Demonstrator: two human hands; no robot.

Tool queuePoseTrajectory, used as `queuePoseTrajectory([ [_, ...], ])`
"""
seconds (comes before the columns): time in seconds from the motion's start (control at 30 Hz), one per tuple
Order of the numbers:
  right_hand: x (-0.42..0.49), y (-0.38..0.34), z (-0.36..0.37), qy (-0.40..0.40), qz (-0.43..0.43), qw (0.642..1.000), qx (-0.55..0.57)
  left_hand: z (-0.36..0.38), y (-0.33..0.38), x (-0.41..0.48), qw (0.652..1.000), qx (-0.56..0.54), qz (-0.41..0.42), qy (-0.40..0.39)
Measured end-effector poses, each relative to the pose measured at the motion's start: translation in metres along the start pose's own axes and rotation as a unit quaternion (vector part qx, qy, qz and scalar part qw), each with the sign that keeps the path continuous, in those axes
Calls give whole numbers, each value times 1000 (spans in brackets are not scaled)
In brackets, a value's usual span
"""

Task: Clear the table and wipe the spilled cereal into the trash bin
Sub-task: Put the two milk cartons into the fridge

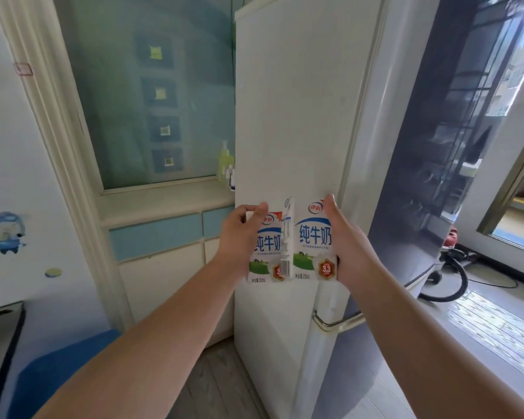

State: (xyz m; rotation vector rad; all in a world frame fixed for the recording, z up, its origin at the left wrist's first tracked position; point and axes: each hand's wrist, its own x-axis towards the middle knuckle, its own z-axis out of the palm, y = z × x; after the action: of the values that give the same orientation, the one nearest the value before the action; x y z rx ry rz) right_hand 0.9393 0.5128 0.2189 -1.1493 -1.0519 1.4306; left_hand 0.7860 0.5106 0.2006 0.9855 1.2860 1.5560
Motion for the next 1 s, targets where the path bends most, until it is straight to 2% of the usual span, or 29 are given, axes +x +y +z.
queuePoseTrajectory([
  [0.27,34,-15,-9,-54,32,998,-4,44,7,14,1000,2,13,-7],
  [0.5,55,-13,-11,-95,27,995,-12,64,4,27,995,-81,-60,-23],
  [0.6,61,-13,-17,-81,34,996,13,60,5,33,994,-10,-29,-102],
  [0.67,63,-14,-18,-72,30,997,19,59,3,32,990,36,-50,-125],
  [0.8,68,-16,-17,-78,24,996,30,60,-5,31,987,60,-110,-104],
  [1.0,65,-17,-12,-110,18,993,-23,60,-15,26,993,-49,-72,-77],
])
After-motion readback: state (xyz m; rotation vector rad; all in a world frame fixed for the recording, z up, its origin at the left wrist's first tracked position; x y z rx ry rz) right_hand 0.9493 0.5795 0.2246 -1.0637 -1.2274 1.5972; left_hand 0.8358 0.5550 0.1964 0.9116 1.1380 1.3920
